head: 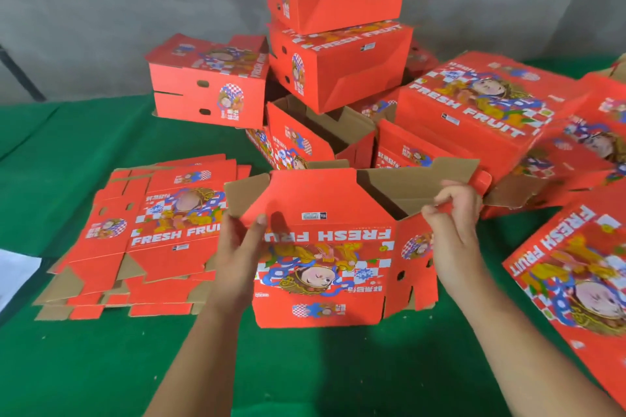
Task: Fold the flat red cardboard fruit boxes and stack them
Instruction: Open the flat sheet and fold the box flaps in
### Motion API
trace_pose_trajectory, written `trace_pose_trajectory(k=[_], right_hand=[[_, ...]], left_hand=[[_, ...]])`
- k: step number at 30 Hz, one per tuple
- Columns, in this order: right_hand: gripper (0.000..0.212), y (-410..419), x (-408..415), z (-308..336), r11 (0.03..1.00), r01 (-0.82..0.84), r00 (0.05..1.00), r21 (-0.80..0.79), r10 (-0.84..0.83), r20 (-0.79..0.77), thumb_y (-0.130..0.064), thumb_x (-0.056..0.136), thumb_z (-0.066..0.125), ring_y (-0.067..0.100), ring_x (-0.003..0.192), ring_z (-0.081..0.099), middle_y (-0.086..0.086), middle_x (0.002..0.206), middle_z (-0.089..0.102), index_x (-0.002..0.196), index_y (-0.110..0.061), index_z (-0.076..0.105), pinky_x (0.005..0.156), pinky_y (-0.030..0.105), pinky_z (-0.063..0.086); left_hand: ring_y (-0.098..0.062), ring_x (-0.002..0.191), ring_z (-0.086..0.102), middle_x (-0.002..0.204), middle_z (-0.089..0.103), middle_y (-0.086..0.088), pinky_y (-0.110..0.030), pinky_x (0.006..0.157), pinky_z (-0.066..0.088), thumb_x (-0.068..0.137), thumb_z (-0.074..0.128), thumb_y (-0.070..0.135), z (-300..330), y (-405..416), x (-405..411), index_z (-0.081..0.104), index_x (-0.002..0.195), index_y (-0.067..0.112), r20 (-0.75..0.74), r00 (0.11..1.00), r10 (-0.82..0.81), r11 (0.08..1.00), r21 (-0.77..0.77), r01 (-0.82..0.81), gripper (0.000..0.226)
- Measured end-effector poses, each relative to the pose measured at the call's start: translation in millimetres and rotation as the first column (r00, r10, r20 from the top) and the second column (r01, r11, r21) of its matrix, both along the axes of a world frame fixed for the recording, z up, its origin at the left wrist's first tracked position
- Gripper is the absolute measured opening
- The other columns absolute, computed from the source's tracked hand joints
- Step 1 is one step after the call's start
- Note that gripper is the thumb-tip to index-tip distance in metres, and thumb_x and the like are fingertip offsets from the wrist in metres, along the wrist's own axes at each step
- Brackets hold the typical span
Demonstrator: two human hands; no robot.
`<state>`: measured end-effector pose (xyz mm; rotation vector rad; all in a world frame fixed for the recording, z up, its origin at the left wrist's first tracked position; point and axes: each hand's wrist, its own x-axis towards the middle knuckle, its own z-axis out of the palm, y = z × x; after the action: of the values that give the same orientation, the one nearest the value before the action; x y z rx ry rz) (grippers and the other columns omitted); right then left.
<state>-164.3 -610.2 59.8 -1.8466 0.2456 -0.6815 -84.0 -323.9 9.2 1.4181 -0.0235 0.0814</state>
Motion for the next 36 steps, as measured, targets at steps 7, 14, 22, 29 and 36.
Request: trace_pose_trajectory(k=[7,14,22,29,36], right_hand=[[0.036,-5.9,2.6,15.1,0.992,-0.019,0.998,-0.121,0.012,-0.057,-0.046,0.075,0.062,0.006,0.122,0.032,-0.014,0.124,0.04,0.109,-0.037,0.058,0.104,0.039,0.045],[0.07,4.6,17.1,1.1,0.959,-0.04,0.975,-0.281,-0.024,-0.221,-0.035,0.084,0.073,0.026,0.144,0.021,-0.006,0.144,0.023,0.144,-0.046,0.038,0.115,0.042,0.035],[0.044,37.7,22.9,-0.5,0.944,-0.108,0.97,-0.312,0.033,-0.239,-0.023,0.087,0.072,0.023,0.147,0.022,-0.006,0.149,0.023,0.122,-0.039,0.051,0.112,0.033,0.028],[0.042,53.1,37.1,22.0,0.977,0.006,1.0,-0.215,-0.008,-0.013,0.003,0.089,0.06,0.016,0.1,0.059,-0.008,0.119,0.045,0.111,-0.033,0.054,0.078,0.023,0.046],[0.113,95.0,32.9,-1.0,0.987,-0.095,0.964,-0.126,0.059,-0.26,-0.015,0.09,0.066,0.007,0.157,0.012,-0.011,0.169,-0.015,0.153,-0.06,-0.016,0.117,0.046,0.035]], left_hand=[[-0.026,0.124,0.062,0.131,0.069,0.004,-0.063,0.108,0.046,0.095,0.047,0.075,12.2,-6.3,-18.7,0.06,0.134,0.043,-0.005,0.978,0.209,0.978,-0.001,-0.209,0.052],[-0.047,0.091,0.074,0.098,0.075,-0.025,-0.061,0.084,0.059,0.095,0.063,0.046,16.5,3.6,-16.0,0.074,0.08,0.024,-0.297,0.924,0.239,0.966,-0.02,-0.257,0.029],[-0.015,0.074,0.061,0.069,0.066,0.012,-0.032,0.07,0.049,0.093,0.067,0.036,36.1,44.0,14.1,0.075,0.071,0.025,-0.221,0.855,0.469,0.854,-0.133,-0.502,0.026],[-0.012,0.065,0.052,0.067,0.058,0.009,-0.036,0.068,0.042,0.096,0.066,0.034,39.2,69.2,40.6,0.055,0.072,0.026,-0.18,0.791,0.585,0.765,-0.199,-0.612,0.027],[-0.017,0.078,0.06,0.086,0.062,-0.003,-0.033,0.068,0.05,0.099,0.057,0.012,26.0,38.7,46.1,0.048,0.094,0.021,-0.09,0.881,0.464,0.861,-0.189,-0.472,0.013]])
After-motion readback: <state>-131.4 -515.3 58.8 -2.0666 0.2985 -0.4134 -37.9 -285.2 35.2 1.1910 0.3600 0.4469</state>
